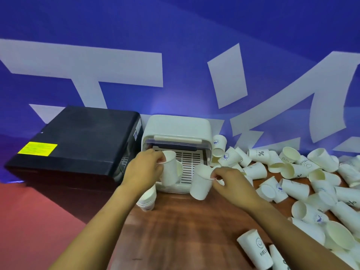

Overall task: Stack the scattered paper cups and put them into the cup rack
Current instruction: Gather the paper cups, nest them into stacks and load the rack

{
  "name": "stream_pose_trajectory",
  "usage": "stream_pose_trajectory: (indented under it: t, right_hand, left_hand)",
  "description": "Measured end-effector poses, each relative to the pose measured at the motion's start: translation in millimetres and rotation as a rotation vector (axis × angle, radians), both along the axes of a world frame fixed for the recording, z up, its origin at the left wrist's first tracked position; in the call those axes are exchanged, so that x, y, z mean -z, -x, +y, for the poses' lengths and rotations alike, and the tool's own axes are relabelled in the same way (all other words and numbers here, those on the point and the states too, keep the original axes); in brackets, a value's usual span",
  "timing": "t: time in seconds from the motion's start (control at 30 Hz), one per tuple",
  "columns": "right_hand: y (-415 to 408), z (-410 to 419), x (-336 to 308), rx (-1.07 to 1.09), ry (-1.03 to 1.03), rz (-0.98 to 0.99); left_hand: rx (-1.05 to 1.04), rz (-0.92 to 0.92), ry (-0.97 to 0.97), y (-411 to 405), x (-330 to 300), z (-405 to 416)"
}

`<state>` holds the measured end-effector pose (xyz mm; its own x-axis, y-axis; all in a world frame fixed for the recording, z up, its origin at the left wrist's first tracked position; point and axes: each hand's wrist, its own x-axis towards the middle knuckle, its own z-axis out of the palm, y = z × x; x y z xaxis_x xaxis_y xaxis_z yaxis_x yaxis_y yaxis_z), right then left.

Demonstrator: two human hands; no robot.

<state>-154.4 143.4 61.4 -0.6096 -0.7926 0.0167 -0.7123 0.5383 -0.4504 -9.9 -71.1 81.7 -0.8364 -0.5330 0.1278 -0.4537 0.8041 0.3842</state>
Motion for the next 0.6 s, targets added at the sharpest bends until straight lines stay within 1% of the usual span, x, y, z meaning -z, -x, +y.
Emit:
stream_pose_trajectory:
  t: [0.2,0.33,0.43,0.6]
  right_hand:
    - [-8,-37,1,0.030,0.040,0.088]
    - [-12,-63,3,0.052,0.065,0.142]
    - [-14,-77,6,0.027,0.095,0.188]
    - [-12,-93,21,-0.051,0.010,0.235]
  left_hand:
    - [-0.046,-0.014,0.032,-5,0,-34]
    - [-0.017,-0.034,0.047,4,4,-41]
    - [0.004,-0.064,0.080,10,9,-46]
    - [0.061,-0.164,0.073,16,26,-52]
